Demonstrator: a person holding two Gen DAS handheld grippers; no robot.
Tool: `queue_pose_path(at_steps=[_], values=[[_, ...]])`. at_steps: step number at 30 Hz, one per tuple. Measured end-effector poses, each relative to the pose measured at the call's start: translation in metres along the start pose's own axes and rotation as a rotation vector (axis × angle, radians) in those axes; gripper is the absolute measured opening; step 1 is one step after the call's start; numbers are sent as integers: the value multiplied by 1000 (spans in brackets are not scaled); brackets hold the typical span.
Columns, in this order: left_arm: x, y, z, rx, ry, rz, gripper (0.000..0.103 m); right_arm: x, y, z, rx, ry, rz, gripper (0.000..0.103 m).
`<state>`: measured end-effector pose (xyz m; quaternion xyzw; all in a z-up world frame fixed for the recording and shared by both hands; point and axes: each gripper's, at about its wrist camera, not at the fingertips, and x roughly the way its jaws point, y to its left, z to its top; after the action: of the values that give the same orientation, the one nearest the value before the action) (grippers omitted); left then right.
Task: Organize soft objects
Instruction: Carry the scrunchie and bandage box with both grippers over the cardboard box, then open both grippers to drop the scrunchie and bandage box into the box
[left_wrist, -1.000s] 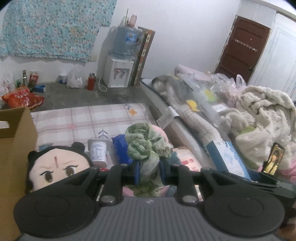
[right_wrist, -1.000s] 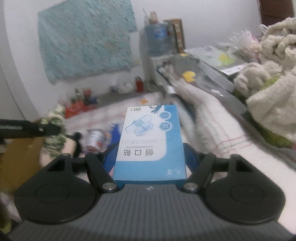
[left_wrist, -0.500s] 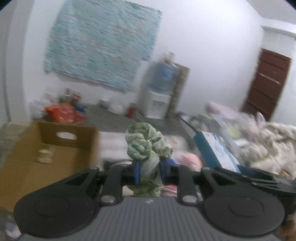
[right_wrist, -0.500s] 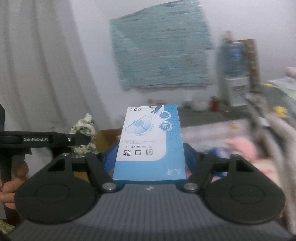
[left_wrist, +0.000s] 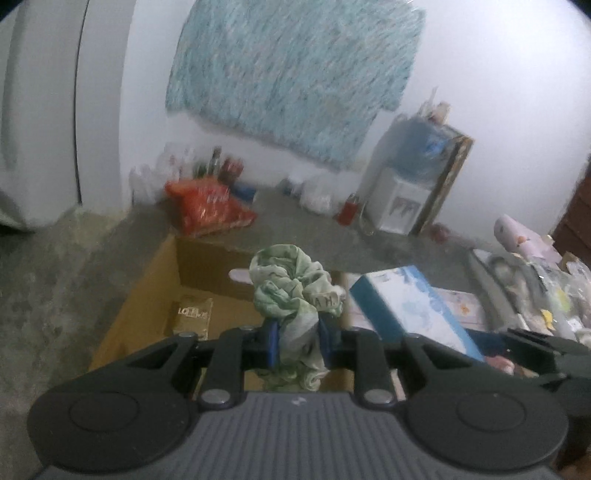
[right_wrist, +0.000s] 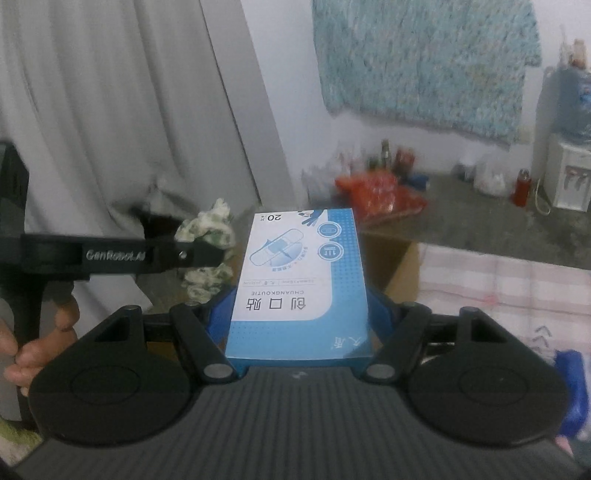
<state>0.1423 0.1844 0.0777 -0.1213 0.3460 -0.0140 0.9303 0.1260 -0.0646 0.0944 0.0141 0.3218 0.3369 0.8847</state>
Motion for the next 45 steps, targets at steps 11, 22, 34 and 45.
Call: queue_pose_path(at_steps=[11, 22, 34, 45], values=[[170, 98, 26, -165, 284, -21, 24, 186, 16, 38, -110, 260, -194, 72], [240, 125, 21, -262, 391, -6, 30, 285, 8, 38, -171, 384, -300, 72], [262, 125, 18, -257, 403, 36, 62, 309, -11, 28, -169, 430, -321, 75], [260, 120, 21, -272, 394, 25, 77, 286, -19, 35, -155, 373, -298, 76]])
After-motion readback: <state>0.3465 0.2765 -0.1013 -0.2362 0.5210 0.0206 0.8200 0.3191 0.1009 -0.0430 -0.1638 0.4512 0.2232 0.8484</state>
